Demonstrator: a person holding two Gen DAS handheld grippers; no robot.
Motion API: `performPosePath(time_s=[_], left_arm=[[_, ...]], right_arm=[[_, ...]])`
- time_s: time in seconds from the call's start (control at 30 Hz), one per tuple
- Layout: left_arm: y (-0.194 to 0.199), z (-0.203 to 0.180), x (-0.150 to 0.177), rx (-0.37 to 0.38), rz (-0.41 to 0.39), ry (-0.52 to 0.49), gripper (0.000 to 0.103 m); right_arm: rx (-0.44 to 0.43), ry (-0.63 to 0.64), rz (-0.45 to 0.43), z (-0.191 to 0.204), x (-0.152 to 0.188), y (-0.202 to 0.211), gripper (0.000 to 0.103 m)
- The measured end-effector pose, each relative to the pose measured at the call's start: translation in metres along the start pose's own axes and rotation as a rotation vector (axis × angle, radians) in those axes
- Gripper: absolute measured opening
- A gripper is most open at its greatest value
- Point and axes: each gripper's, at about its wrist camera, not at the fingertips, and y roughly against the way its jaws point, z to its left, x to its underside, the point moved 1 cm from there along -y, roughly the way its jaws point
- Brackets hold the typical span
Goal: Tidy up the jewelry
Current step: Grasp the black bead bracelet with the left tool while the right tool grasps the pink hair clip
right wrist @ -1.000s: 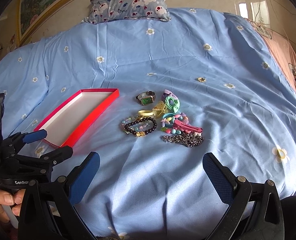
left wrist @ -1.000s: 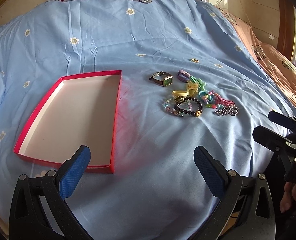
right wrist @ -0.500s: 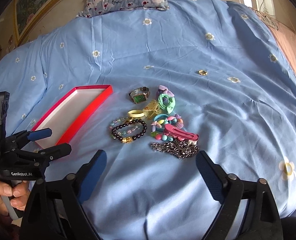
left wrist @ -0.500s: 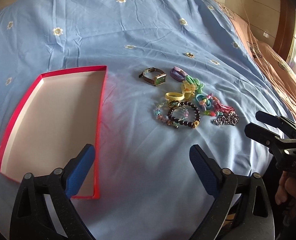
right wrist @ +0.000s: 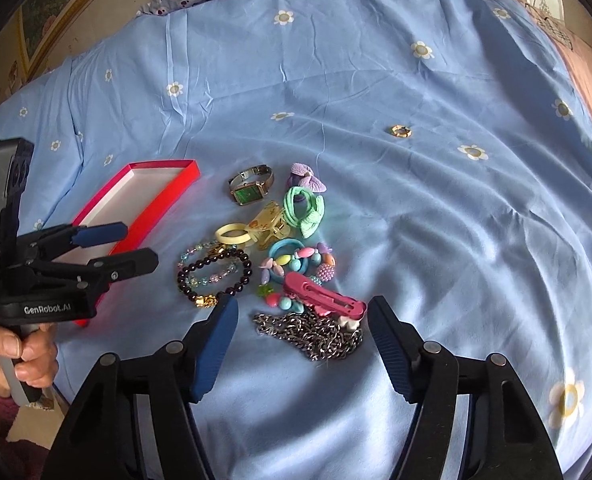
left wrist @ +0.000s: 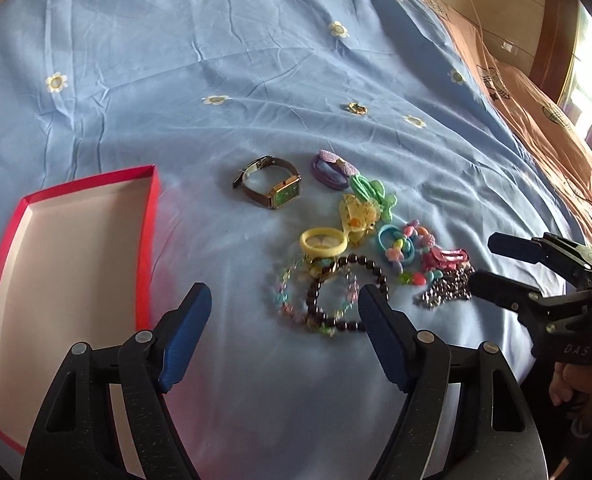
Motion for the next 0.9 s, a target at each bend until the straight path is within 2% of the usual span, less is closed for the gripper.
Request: performPosePath(time_s=[0.2,0.43,0.53,0.6,0.67,0.73,0.8,0.9], left_arm=[[-0.023,-0.003,-0.015,0.041,0.035,-0.016,0.069],[-0.041,-0.011,-0.023,0.09,0.074,-0.049,0.065],[-0.037,-0.011,-0.018,0.115,0.078,-0.042,0.065],[-0.034,-0.01,-0.01,0.137,0.093,-0.027,0.065],[-0.033,-0.012,-0.002,0.15,0.111,-0.028,0.059],[-0.035,-0.015,0.005,0.154,0.125,-0.043,0.053],[-0.035,-0.02,0.007,0.143,0.119,-0.063,0.049],[-0.037,-0.021,0.007,0.157,0.122,-0.065,0.028]], right_arm=[[0.001,0.024,0.049,-0.006,-0.005,-0.016,0.067],[-0.003,0.034,0.103,-0.011,-0.009,-0.034,0.057],[-0.002,0.039,0.125,-0.012,-0.01,-0.041,0.049],[-0.004,0.046,0.13,-0.011,-0.01,-0.043,0.049],[-0.004,0.057,0.129,-0.01,-0.01,-0.044,0.045],[-0.005,0.061,0.138,-0.009,-0.009,-0.047,0.033],[-0.011,0.059,0.14,-0.007,-0.009,-0.05,0.033],[-0.002,0.074,0.131,-0.004,-0.01,-0.048,0.033]])
